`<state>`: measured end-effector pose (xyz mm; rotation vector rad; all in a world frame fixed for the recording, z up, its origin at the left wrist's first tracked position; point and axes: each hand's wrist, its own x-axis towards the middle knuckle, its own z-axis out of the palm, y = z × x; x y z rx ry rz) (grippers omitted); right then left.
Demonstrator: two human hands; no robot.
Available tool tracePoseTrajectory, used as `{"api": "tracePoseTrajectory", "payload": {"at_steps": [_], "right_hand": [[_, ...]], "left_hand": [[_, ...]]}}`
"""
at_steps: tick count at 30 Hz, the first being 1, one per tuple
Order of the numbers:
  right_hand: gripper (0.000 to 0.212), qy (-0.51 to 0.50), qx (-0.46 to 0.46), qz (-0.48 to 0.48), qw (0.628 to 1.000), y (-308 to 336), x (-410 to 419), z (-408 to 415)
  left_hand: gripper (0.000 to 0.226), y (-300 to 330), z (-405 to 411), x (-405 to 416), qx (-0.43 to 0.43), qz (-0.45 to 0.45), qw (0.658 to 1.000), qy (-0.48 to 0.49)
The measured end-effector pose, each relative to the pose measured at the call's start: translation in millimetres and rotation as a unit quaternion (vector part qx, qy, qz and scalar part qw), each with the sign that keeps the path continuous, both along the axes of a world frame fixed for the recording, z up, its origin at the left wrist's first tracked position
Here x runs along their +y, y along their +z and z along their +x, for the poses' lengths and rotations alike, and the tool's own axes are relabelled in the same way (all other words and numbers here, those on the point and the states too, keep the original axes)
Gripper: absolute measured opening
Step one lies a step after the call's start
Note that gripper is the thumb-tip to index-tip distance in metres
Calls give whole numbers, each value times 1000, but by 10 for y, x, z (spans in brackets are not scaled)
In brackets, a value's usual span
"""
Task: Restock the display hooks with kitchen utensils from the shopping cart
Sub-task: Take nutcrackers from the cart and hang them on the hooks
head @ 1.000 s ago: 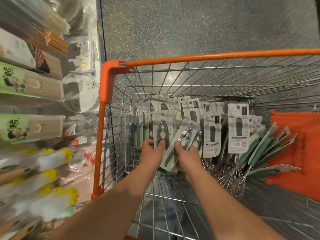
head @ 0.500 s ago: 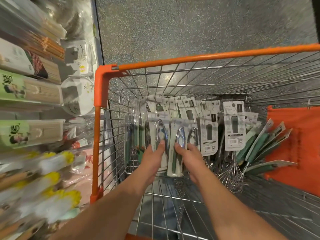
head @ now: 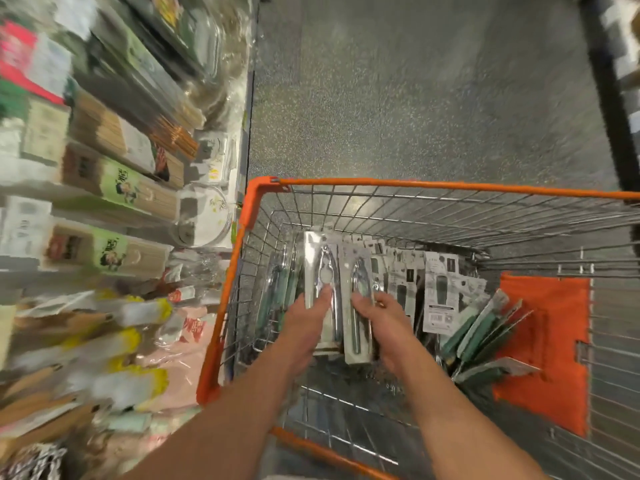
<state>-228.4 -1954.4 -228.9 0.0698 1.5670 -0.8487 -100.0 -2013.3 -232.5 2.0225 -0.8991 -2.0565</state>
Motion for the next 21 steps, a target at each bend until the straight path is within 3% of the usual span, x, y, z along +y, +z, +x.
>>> {"api": "tracePoseTrajectory", "payload": {"at_steps": [2,4,6,8,9,12,19,21], "right_hand": [[37,16,-3,-21,1000,206,48,-102],[29,32,5,-50,998,383,101,-169],[23,56,10,-66,996,559,169,-199],[25,89,10,-87,992,698,225,-219],[26,109,19,-97,989,743,246,-221],[21,187,62,-148,969,994,280,-176],[26,236,80,-220,943,1487,319,20],[26,276,84,-246,926,1633,352,175]], "left_hand": [[94,143,-31,89,35,-14,999,38],[64,307,-61,189,48,-13,998,49],[71,520,-80,311,64,-28,994,84],[51,661,-92,440,70,-64,990,109],[50,690,-79,493,66,-83,987,118],[86,831,-38,666,60,-101,976,185],[59,1274,237,1047,129,-133,916,356],[60,1360,352,1177,142,-145,898,391]]}}
